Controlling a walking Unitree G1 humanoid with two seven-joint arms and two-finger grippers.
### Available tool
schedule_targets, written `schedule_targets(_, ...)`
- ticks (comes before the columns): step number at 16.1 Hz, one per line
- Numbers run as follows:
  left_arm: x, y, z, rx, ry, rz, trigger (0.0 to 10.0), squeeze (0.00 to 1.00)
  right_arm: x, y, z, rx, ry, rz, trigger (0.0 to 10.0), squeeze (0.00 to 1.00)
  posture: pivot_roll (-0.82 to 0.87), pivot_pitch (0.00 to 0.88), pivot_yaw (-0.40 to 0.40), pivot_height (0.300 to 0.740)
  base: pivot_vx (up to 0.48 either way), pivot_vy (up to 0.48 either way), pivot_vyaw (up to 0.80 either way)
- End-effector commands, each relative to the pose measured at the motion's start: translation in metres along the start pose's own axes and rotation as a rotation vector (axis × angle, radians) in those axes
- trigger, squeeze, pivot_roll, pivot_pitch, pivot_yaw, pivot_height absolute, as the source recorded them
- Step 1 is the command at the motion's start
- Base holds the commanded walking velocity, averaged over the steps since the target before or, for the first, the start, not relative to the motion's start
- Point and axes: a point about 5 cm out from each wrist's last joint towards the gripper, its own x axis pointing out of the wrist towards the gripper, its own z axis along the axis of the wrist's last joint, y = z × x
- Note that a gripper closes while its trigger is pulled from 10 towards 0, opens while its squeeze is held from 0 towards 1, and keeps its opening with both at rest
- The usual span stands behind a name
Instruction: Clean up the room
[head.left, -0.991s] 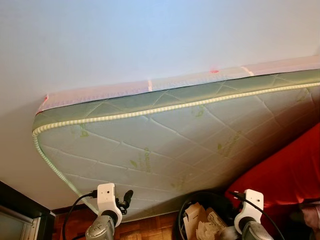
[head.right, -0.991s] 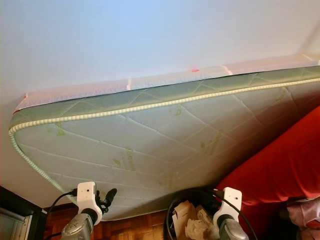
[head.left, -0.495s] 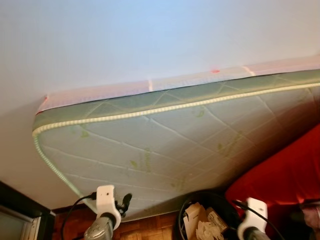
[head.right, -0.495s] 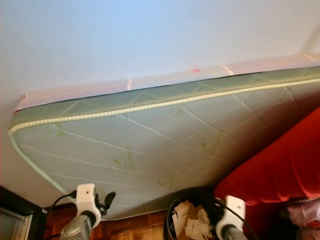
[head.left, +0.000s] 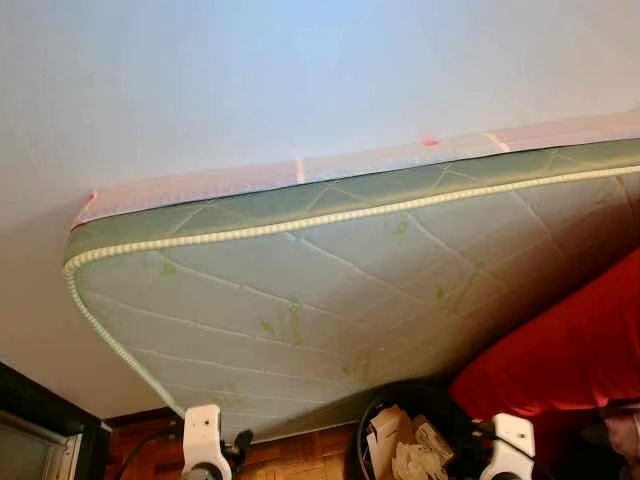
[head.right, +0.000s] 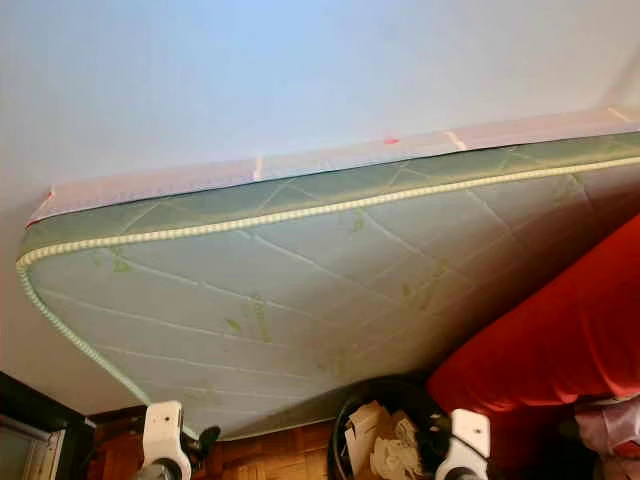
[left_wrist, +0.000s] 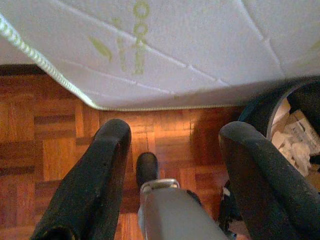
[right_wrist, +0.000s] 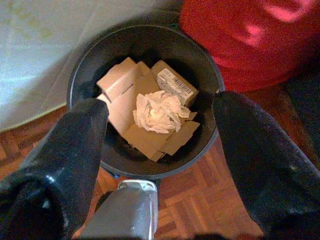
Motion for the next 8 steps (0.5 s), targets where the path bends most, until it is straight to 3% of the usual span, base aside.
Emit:
schedule_targets(1, -0.003, 0.002, -0.011, 0.022, 0.054, 0.011, 10.0, 0.0, -0.002, -0.001, -0.006, -0.009, 0.017, 0.002, 10.0, 0.0, 0.09, 0.039, 0.005, 0.74, 0.0, 0.0, 0.0)
schedule_targets(5, -0.006, 0.006, -0.017, 0.014, 0.075, 0.03, 10.0, 0.0, -0.006, -0.01, -0.015, -0.012, 0.04, -0.001, 10.0, 0.0, 0.08, 0.025, 0.008, 0.74, 0.0, 0.0, 0.0)
schedule_targets(8, -0.007, 0.01, -0.02, 0.006, 0.088, 0.048, 10.0, 0.0, -0.009, -0.014, -0.018, -0.018, 0.048, -0.003, 10.0, 0.0, 0.08, 0.019, 0.01, 0.74, -0.275, 0.0, 0.0)
